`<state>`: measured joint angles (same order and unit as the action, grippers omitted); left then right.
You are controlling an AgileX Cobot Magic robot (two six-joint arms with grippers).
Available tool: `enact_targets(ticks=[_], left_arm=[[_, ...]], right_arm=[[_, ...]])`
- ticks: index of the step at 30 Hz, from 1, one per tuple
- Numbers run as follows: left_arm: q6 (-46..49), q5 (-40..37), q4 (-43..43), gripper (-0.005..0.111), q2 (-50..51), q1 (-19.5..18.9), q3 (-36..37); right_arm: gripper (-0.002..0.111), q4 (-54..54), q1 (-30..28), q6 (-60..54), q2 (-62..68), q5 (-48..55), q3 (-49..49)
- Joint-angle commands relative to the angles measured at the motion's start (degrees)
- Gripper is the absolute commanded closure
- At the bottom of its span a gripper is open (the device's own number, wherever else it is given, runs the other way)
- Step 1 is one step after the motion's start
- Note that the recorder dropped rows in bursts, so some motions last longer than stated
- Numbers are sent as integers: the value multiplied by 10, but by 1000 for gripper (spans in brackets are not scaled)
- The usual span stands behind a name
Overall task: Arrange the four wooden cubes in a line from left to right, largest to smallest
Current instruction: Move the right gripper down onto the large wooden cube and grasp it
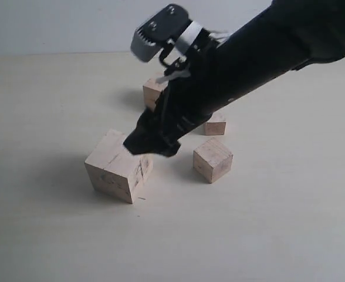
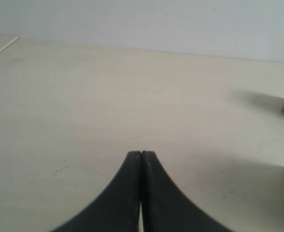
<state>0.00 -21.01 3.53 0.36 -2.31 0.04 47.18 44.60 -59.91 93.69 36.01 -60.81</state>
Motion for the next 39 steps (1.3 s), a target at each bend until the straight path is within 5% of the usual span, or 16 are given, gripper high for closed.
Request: enact_targets(ticks=[1,15,26,39], left_arm=[[0,6,-1,107,-4,2,0],[0,6,-1,107,-4,2,0],[0,6,-1,107,-4,2,0],[0,6,-1,107,-4,2,0]], right_arm=[[4,-10,34,-3,41,-61,-2],[4,-53,54,7,113,-83,-68],[4,-232,88,167,194,-72,-155],[4,-268,98,258,237,-71,-156]])
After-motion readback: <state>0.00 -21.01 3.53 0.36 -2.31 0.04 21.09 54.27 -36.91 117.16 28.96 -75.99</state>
